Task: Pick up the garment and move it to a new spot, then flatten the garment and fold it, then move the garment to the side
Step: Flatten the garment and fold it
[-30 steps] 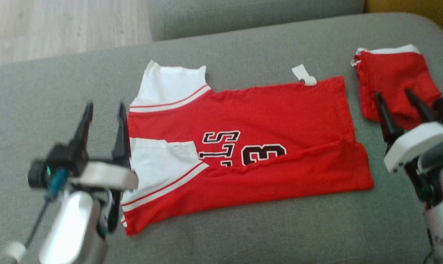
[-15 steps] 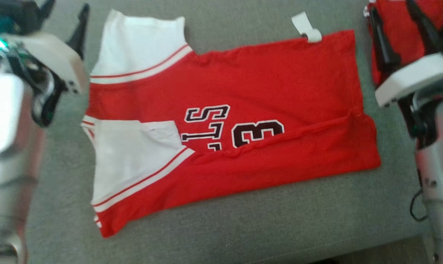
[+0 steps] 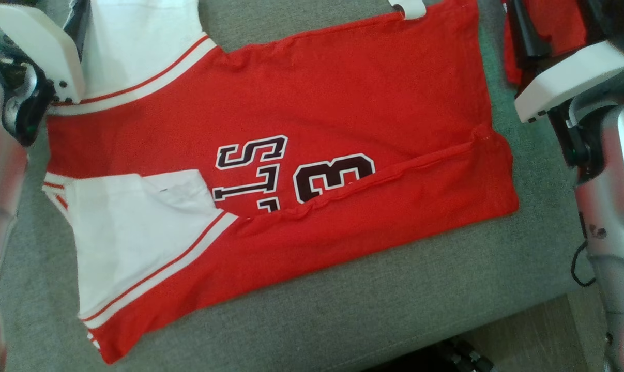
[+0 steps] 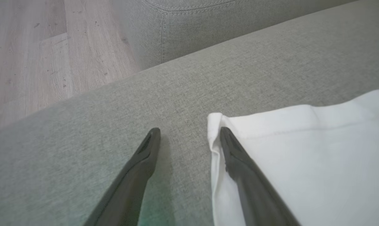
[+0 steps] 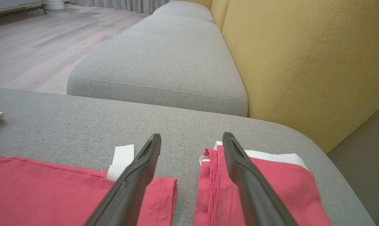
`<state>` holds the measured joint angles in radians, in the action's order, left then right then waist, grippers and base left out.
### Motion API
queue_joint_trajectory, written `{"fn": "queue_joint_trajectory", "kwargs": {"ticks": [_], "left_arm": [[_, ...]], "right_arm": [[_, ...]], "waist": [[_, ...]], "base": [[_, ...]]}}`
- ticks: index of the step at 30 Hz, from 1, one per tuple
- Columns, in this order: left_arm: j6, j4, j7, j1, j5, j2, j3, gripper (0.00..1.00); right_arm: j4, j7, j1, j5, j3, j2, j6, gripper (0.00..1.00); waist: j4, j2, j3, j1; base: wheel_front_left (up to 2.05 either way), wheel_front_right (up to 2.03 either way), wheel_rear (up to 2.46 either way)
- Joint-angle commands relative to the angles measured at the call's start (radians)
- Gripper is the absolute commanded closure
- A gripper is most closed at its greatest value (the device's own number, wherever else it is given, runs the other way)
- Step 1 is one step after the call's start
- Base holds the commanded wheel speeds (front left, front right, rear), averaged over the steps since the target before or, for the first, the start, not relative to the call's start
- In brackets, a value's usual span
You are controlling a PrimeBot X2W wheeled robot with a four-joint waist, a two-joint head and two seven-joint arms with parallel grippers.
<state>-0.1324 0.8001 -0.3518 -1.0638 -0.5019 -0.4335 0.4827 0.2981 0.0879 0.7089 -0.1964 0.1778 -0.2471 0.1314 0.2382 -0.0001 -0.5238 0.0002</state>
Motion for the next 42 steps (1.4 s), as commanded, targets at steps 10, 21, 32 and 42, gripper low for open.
{"fn": "queue_joint_trajectory", "kwargs": {"ticks": [10, 21, 32, 42], "left_arm": [[0.002, 0.0, -0.057, -0.061, -0.162, -0.047, 0.114, 0.07], [0.002, -0.018, 0.037, -0.068, -0.278, -0.054, 0.177, 1.0], [0.002, -0.11, 0.238, -0.062, -0.281, -0.028, 0.234, 1.0], [0.005, -0.256, 0.273, -0.021, -0.282, -0.035, 0.269, 1.0]], "right_arm": [[0.006, -0.01, 0.024, 0.009, 0.006, 0.001, -0.001, 0.0], [0.039, 0.012, 0.028, 0.004, 0.009, -0.025, -0.001, 0.0], [0.112, 0.1, 0.021, -0.083, 0.063, -0.11, -0.001, 0.0], [0.278, 0.197, 0.046, -0.158, 0.092, -0.178, -0.001, 0.0]], "waist": [[0.017, 0.0001, -0.016, -0.0002], [-0.027, 0.0001, 0.025, -0.0002], [-0.147, 0.0001, 0.088, -0.0002], [-0.246, 0.0001, 0.092, -0.0002]], "base": [[0.0, 0.0, 0.0], [0.0, 0.0, 0.0], [0.0, 0.0, 0.0], [0.0, 0.0, 0.0]]}}
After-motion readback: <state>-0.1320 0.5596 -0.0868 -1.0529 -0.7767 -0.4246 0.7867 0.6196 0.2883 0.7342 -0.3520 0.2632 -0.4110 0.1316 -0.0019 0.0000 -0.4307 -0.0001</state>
